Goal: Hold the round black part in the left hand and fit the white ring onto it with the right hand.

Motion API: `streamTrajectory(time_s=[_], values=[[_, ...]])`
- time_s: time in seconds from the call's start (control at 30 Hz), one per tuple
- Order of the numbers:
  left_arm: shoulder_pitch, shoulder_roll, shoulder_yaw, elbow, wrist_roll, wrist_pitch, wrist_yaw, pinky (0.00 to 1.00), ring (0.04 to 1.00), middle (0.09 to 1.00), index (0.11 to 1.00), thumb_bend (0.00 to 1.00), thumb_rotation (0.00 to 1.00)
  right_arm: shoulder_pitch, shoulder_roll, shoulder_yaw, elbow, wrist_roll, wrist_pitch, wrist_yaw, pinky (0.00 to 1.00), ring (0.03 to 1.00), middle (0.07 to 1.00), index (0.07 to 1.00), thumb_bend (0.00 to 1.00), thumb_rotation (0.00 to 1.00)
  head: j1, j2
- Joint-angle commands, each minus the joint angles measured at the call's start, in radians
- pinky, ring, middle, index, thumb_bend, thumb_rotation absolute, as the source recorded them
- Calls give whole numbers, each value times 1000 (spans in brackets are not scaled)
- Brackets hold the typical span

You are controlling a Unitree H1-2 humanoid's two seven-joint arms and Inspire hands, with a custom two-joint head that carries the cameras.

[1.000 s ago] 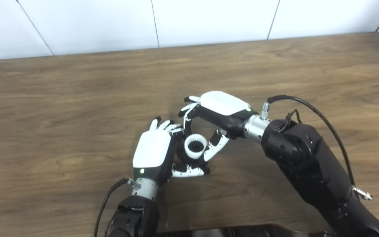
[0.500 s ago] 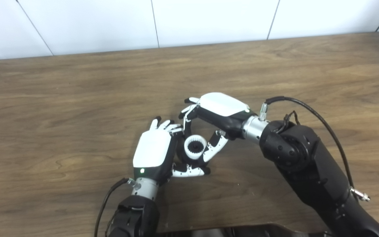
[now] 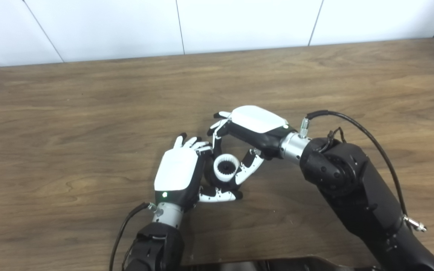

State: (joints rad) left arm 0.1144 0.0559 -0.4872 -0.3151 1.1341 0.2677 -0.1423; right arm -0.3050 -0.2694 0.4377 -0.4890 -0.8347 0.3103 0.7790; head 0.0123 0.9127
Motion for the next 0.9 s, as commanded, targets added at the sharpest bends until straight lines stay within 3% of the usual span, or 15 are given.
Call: streamTrajectory(time_s=[0.0,0.77,0.8,0.87], values=[[22,4,-19,30,0,19,-79,1000,891,781,480,526,56,-19,0,-13,-16,-8,-11,-22,943,963,820,484,523,134,1,0],[19,3,-18,35,1,14,-75,1000,889,780,480,525,55,-15,-19,-3,-19,-27,-60,-8,937,960,837,493,525,151,-2,3],[19,3,-18,35,1,14,-75,1000,888,779,480,526,56,-15,-20,-3,-18,-27,-61,-8,938,959,838,564,763,202,-2,3],[18,3,-18,35,1,14,-76,1000,888,778,480,526,56,-16,-19,-4,-19,-28,-58,-5,939,957,840,601,890,229,-2,3]])
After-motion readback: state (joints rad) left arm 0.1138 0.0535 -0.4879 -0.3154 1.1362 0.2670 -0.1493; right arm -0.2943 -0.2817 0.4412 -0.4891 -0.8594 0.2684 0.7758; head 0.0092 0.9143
